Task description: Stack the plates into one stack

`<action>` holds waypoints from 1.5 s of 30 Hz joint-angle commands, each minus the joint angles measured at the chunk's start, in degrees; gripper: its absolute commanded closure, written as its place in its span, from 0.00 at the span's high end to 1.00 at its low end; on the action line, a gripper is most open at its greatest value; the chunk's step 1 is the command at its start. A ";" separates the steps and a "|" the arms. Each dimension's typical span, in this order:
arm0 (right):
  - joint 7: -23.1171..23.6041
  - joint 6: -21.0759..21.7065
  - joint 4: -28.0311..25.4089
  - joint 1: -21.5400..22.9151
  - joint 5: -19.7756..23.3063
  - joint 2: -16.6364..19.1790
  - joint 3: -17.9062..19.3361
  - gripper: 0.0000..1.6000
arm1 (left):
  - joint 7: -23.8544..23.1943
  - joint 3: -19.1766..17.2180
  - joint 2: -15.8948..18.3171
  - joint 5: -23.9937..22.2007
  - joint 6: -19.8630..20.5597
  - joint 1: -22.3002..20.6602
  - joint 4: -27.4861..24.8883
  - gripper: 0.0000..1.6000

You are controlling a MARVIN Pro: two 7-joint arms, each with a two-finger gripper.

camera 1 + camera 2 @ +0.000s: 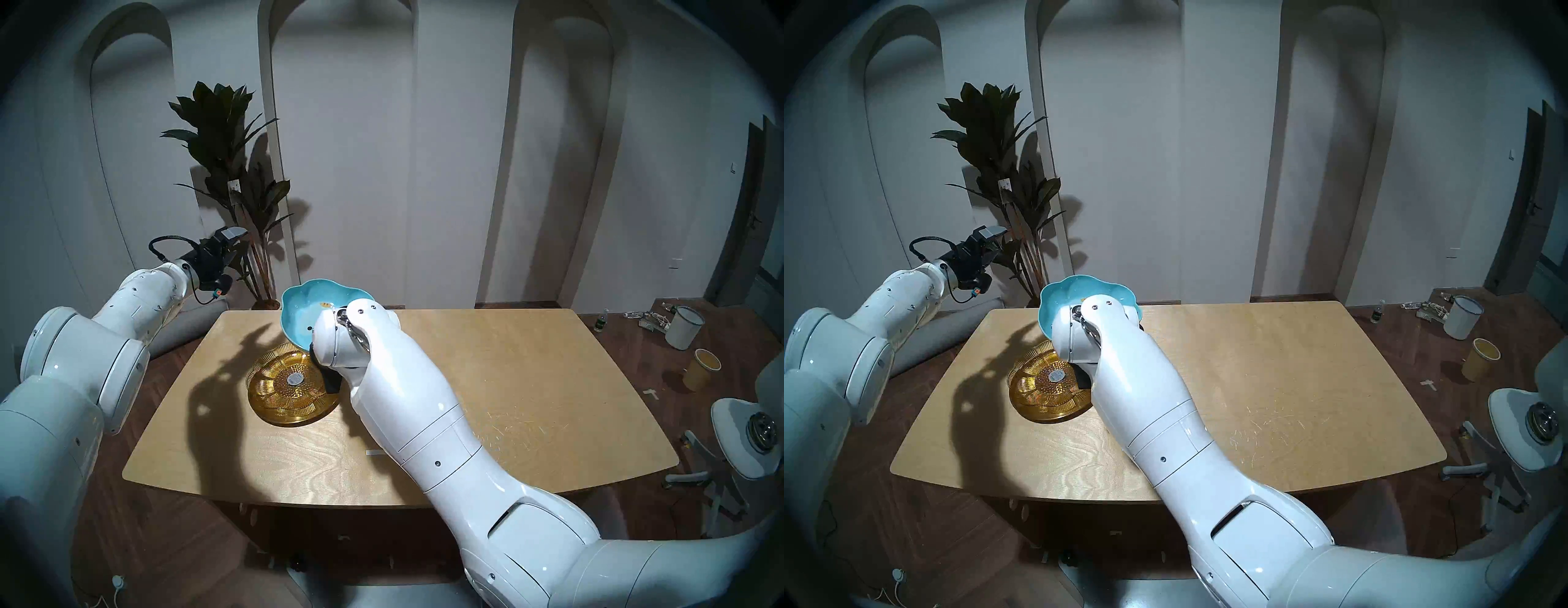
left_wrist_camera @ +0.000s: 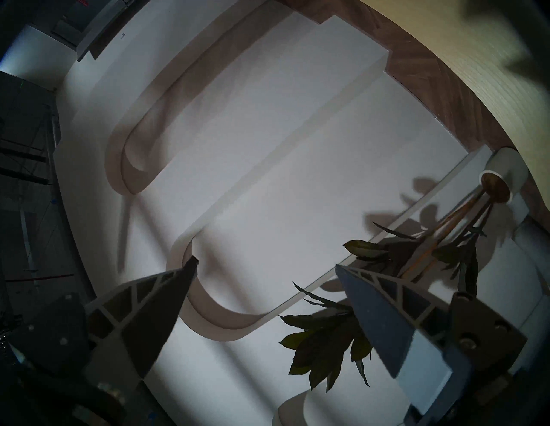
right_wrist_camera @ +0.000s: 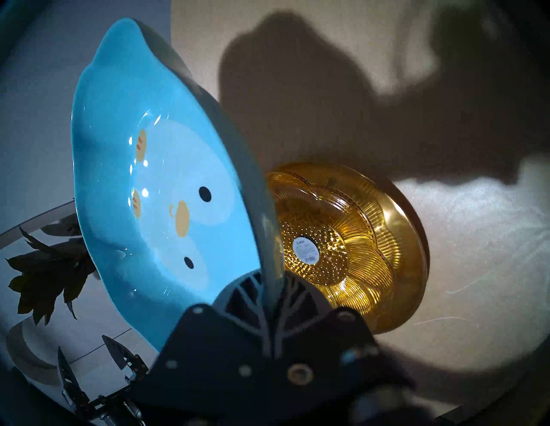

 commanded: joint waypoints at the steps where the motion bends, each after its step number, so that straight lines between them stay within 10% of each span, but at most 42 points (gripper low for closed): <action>1: 0.90 -0.45 0.54 2.25 0.87 -1.96 -1.71 0.00 | -1.21 -0.27 1.51 -0.04 2.57 -1.10 -0.43 1.00; 45: 4.65 -2.98 16.37 7.71 8.22 -6.55 -9.36 0.00 | -9.94 -1.93 2.81 -0.73 8.57 1.66 -0.99 1.00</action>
